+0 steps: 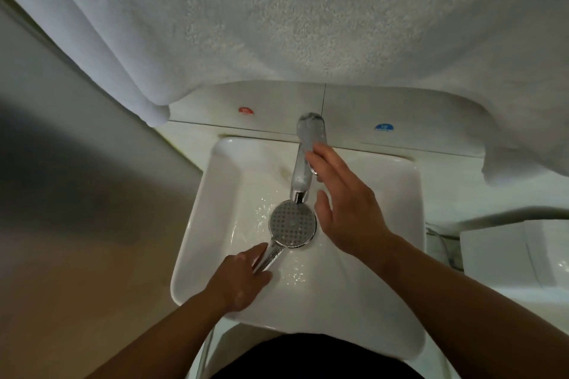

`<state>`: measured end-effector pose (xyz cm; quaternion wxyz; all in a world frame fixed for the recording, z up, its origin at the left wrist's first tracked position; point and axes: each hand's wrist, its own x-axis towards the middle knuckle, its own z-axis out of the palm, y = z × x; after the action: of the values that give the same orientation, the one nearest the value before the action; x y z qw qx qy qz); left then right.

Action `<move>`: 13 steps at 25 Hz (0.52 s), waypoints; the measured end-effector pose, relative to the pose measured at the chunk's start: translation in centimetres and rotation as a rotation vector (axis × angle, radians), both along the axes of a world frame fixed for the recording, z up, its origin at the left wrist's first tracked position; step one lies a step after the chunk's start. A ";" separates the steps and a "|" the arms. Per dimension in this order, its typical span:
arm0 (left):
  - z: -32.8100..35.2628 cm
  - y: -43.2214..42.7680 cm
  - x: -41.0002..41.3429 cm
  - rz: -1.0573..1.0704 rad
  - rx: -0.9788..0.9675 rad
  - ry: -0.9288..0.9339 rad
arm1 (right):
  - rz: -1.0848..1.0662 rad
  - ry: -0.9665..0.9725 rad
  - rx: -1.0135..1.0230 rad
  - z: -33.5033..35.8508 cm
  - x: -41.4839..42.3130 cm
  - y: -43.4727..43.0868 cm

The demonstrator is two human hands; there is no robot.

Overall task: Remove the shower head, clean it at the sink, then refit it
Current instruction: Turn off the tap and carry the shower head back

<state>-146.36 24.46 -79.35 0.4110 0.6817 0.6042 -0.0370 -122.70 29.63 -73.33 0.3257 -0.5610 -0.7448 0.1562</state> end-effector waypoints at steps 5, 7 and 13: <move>-0.1 0.1 0.3 0.018 0.025 -0.054 | -0.243 0.210 -0.283 -2.4 0.7 -4.4; -0.4 0.2 0.6 -0.010 0.009 -0.085 | -0.422 0.313 -0.643 -5.0 0.7 -7.8; -0.7 1.1 3.4 -0.195 -0.028 -0.275 | -0.516 1.129 -1.102 -4.5 -3.5 -10.2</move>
<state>-143.00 25.59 -80.09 0.4936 0.7299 0.4727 0.0083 -126.22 19.45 -77.85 0.3547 -0.6306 -0.1340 0.6771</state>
